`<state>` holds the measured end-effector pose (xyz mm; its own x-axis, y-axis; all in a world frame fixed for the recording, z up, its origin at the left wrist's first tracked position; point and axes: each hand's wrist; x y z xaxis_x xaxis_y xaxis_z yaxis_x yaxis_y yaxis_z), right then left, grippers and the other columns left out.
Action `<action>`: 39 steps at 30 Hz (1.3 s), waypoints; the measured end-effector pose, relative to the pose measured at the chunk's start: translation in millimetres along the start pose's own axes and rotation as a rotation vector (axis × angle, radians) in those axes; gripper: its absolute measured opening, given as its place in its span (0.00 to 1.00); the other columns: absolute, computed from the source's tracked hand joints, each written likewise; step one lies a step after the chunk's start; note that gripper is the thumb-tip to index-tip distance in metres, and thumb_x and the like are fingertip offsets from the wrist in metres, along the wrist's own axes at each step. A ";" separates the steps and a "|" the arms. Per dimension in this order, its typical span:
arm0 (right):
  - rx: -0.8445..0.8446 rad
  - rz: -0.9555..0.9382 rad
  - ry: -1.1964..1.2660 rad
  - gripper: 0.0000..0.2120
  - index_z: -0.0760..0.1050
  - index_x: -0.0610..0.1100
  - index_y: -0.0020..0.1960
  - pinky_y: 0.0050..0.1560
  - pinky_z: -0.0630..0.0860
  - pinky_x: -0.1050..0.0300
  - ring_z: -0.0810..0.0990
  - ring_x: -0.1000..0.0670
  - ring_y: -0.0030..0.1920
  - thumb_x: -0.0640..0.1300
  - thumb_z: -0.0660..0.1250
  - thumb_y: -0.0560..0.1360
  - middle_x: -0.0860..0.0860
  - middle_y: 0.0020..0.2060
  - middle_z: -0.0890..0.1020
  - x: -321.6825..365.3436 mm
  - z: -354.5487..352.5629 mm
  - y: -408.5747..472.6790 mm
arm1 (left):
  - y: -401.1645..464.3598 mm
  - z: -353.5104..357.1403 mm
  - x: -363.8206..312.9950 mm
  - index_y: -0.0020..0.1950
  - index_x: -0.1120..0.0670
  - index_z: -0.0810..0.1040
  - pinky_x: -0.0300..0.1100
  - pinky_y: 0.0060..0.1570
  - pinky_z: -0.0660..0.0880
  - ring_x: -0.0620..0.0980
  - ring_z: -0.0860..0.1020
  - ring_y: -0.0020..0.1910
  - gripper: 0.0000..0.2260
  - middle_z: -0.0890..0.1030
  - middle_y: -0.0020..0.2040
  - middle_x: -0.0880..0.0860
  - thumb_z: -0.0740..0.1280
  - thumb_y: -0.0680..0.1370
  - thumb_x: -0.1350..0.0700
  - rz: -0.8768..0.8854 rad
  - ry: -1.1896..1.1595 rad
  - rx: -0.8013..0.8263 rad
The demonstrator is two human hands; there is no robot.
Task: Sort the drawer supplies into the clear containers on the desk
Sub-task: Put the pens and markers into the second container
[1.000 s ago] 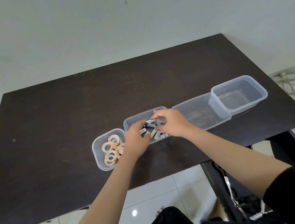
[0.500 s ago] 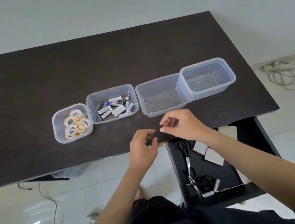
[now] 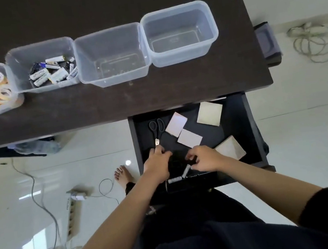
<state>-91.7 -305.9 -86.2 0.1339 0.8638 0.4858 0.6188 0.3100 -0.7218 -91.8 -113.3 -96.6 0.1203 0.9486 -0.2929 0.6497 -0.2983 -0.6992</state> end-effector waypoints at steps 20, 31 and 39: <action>0.043 -0.013 -0.052 0.09 0.78 0.46 0.50 0.47 0.73 0.55 0.78 0.47 0.50 0.44 0.71 0.71 0.48 0.49 0.80 -23.4 38.7 11.1 | 6.9 14.3 -14.2 0.53 0.53 0.80 0.45 0.52 0.77 0.52 0.79 0.53 0.09 0.82 0.50 0.51 0.67 0.73 0.58 0.034 -0.141 0.035; 0.151 -0.003 -0.025 0.08 0.78 0.45 0.49 0.47 0.74 0.56 0.76 0.51 0.43 0.45 0.70 0.72 0.50 0.44 0.80 -18.6 34.6 11.6 | 7.7 26.9 -14.5 0.53 0.52 0.82 0.44 0.53 0.76 0.51 0.79 0.53 0.10 0.83 0.52 0.52 0.66 0.74 0.61 -0.022 -0.118 0.230; 0.151 0.041 0.160 0.06 0.80 0.44 0.47 0.44 0.72 0.61 0.77 0.53 0.41 0.44 0.72 0.71 0.55 0.37 0.79 -21.5 33.0 2.9 | 1.8 23.7 -11.8 0.40 0.48 0.77 0.43 0.43 0.77 0.49 0.79 0.42 0.08 0.81 0.43 0.50 0.68 0.72 0.62 -0.038 -0.228 0.223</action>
<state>-118.3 -310.5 -115.0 0.2847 0.8066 0.5179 0.4889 0.3425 -0.8023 -109.8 -127.6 -109.9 -0.0890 0.9187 -0.3847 0.4670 -0.3027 -0.8309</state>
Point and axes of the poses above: each hand's wrist, its own y-axis towards the middle knuckle, its own z-axis out of the palm, x = y × z
